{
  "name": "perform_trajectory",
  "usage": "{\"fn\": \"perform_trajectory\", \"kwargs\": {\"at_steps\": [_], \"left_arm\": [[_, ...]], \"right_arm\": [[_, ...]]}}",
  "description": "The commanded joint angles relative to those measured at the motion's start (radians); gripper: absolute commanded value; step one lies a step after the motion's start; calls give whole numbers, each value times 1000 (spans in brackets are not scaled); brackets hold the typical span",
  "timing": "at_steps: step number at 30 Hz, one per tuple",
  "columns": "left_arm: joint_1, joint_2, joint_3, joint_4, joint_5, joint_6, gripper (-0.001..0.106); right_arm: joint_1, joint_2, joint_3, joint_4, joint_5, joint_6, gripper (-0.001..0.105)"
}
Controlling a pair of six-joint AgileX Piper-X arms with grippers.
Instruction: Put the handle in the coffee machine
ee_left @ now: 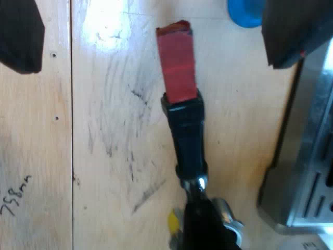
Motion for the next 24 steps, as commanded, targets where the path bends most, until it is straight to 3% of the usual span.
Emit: {"fn": "perform_trajectory", "kwargs": {"at_steps": [1,7,9,24], "left_arm": [[-4,22,27,-32,10,-4,86],[-4,61,80,-99,10,-4,86],[-4,116,109,-172,10,-13,86],[-4,322,109,-280,33,-31,86]], "right_arm": [[2,-17,-16,-7,-20,1,0],[2,-17,-62,-7,-21,15,0],[2,-17,-67,-7,-29,15,0],[7,-17,-67,-7,-45,15,0]]}}
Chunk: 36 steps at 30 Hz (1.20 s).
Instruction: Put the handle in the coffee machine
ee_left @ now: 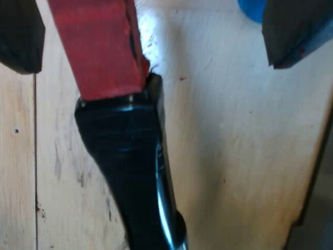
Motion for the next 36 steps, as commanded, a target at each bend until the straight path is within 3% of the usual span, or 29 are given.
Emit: {"fn": "perform_trajectory", "kwargs": {"at_steps": [1,8,14,16,19,26,30,31,33,36], "left_arm": [[-4,17,3,-22,15,-3,86],[-4,20,3,-38,55,-3,86],[-4,20,3,-6,42,5,82],[-4,20,3,-6,37,5,75],[-4,20,3,-13,37,5,56],[-4,20,3,-17,37,5,32],[-4,20,3,-15,65,5,17],[-4,20,3,-15,91,5,8],[-4,20,3,-15,111,5,2],[-4,20,3,-15,151,5,0]], "right_arm": [[3,-17,-17,-6,-23,-3,0],[3,-17,-17,-8,-23,-3,0],[3,-17,-17,-14,-23,-3,0],[3,-17,-17,-19,-23,-3,0],[3,-17,-17,-21,-23,-3,0],[3,-17,-17,-21,-44,0,0],[3,-17,-17,-26,-44,5,0],[3,-17,-17,-27,-44,8,0],[3,-17,-17,-28,-44,11,0],[3,-17,-17,-29,-44,26,0]]}}
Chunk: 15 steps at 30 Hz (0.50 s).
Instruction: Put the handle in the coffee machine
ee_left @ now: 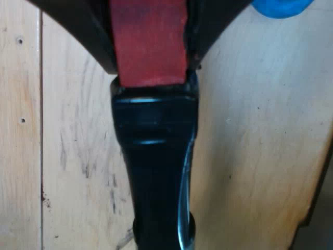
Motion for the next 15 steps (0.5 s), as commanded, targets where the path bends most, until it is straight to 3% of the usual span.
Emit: {"fn": "perform_trajectory", "kwargs": {"at_steps": [1,12,13,15], "left_arm": [[-6,-1,-2,-3,103,22,0],[-6,-1,-2,-11,165,22,0],[-6,-1,-2,-11,164,22,0],[-6,-1,-2,-11,164,22,0]], "right_arm": [[3,-17,-17,-28,-36,-33,0],[3,-17,-17,-28,-36,-33,0],[3,-17,-17,-28,-36,-33,1],[3,-17,-17,-28,-36,-33,14]]}}
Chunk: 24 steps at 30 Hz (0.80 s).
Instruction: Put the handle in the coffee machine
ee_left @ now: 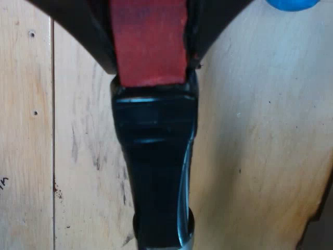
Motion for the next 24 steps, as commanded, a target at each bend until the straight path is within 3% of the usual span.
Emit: {"fn": "perform_trajectory", "kwargs": {"at_steps": [1,2,3,4,5,6,9,24], "left_arm": [[-6,-1,-7,-11,125,33,0],[-6,-1,-7,-11,125,33,0],[-6,-1,-7,-11,125,33,0],[-6,-1,-7,-11,125,33,0],[-6,-1,-7,-11,125,33,0],[-6,-1,-7,-13,125,33,0],[-6,-1,-7,-18,125,33,0],[-6,-1,-7,-19,121,31,0]], "right_arm": [[3,-14,-17,-38,-28,-33,16],[3,-14,-17,-38,-28,-33,26],[3,-14,-17,-38,-28,-33,45],[3,-14,-17,-38,-28,-33,51],[3,-14,-17,-38,-28,-33,74],[3,-14,-17,-38,-28,-38,88],[3,-14,-17,-38,-28,-39,105],[3,-14,-17,-38,-28,-39,105]]}}
